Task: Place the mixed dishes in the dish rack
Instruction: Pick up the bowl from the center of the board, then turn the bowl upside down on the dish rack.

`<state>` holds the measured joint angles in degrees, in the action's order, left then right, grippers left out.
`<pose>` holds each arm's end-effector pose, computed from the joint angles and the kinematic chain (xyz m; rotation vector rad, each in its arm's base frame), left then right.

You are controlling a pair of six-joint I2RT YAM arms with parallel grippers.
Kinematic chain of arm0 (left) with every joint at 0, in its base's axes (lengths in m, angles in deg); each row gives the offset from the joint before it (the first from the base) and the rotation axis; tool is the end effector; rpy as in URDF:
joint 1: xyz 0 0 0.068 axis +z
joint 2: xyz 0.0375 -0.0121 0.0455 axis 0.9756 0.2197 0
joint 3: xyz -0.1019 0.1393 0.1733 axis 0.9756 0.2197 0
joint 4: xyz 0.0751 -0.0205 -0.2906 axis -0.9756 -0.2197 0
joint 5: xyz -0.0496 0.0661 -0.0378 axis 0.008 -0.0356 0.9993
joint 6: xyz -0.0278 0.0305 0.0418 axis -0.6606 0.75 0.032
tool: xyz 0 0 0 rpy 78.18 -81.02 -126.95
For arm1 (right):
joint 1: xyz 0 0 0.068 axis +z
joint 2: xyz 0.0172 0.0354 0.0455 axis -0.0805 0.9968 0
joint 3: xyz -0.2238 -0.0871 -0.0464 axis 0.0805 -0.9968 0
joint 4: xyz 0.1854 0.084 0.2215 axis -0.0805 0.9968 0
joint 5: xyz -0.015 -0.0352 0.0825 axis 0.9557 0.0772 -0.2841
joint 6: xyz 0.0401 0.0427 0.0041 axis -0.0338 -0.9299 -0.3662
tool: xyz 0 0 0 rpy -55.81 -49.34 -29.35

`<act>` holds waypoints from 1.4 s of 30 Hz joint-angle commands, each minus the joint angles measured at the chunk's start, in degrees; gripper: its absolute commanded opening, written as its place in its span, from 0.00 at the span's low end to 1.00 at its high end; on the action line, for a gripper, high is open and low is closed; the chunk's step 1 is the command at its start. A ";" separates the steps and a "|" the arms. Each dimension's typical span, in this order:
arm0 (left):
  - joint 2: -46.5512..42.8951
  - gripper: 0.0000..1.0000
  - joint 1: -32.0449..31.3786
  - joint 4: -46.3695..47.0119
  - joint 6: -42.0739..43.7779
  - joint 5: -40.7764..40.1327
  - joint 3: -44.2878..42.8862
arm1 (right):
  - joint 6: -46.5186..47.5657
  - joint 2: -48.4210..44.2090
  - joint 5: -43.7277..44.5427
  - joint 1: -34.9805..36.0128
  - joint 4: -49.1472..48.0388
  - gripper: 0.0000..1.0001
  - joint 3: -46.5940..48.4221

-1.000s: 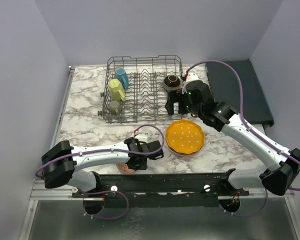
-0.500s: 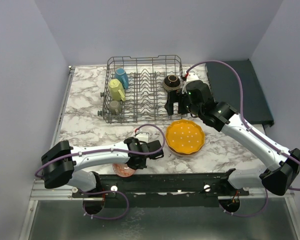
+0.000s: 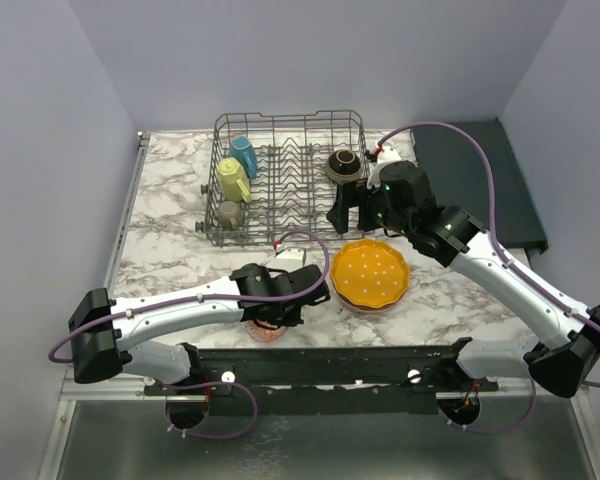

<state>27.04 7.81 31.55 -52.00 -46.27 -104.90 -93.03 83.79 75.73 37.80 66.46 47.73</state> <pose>0.1115 -0.2613 0.2051 0.1669 2.7260 -0.1947 0.2520 0.2221 0.3472 -0.3116 2.0913 0.5217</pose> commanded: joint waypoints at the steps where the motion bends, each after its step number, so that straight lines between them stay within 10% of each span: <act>1: -3.60 0.00 -0.29 -0.72 2.81 -1.20 -3.84 | -2.22 -2.63 -3.19 0.12 3.66 1.00 -0.30; 25: -17.63 0.00 -0.25 11.64 30.16 0.92 -4.92 | -18.02 -10.67 -36.21 -0.03 -0.74 1.00 -10.92; 42: -24.05 0.00 -0.21 24.77 45.69 3.47 0.87 | -30.97 -6.91 -41.00 0.01 -10.66 1.00 -15.48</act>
<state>5.01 7.81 50.15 -10.88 -44.30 -104.66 -120.50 75.74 36.13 37.80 59.13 32.39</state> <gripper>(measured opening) 0.111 0.996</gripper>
